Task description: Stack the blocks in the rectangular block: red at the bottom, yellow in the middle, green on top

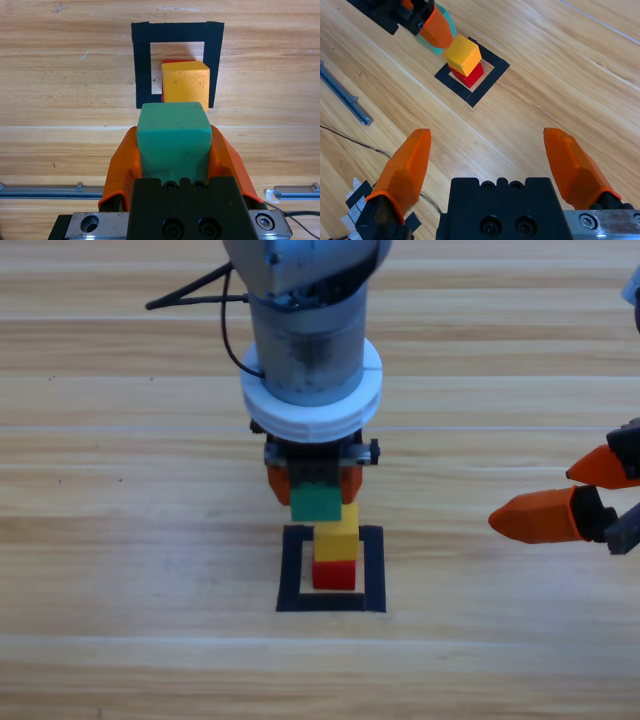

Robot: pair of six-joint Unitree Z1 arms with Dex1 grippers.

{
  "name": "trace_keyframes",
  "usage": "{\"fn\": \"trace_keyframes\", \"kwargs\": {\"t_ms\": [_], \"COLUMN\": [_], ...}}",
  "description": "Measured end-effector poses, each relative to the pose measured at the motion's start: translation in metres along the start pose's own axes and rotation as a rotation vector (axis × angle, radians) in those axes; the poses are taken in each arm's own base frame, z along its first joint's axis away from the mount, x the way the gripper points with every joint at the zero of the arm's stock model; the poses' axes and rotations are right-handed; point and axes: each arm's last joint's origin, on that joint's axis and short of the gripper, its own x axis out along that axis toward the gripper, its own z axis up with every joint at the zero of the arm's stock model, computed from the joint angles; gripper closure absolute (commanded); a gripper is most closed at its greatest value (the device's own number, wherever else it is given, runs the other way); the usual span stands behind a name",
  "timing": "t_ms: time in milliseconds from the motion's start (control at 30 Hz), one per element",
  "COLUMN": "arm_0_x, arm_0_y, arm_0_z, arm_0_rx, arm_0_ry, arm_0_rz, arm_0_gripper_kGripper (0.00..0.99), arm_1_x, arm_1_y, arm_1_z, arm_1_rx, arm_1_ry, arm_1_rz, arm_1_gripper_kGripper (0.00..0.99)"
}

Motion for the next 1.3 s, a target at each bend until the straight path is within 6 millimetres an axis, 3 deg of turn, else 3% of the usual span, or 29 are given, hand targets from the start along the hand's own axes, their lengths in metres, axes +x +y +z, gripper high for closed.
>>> {"fn": "trace_keyframes", "kwargs": {"t_ms": [733, 1067, 1300], "arm_0_x": [0.027, 0.021, 0.03], "arm_0_y": [-0.016, -0.019, -0.022], "arm_0_z": [0.006, 0.009, 0.009], "arm_0_rx": [0.016, 0.016, 0.019], "arm_0_ry": [0.018, 0.003, 0.013], "arm_0_rz": [0.029, 0.004, 0.02], "arm_0_gripper_kGripper": [0.919, 0.919, 0.919], "arm_1_x": [0.0, 0.0, 0.0], "arm_1_y": [0.0, 0.0, 0.0], "arm_1_z": [0.0, 0.0, 0.0], "arm_1_rx": [-0.004, -0.005, -0.007], "arm_1_ry": [0.0, 0.0, 0.0], "arm_1_rz": [0.0, 0.0, 0.0], "arm_1_gripper_kGripper": [0.0, 0.0, 0.0]}}
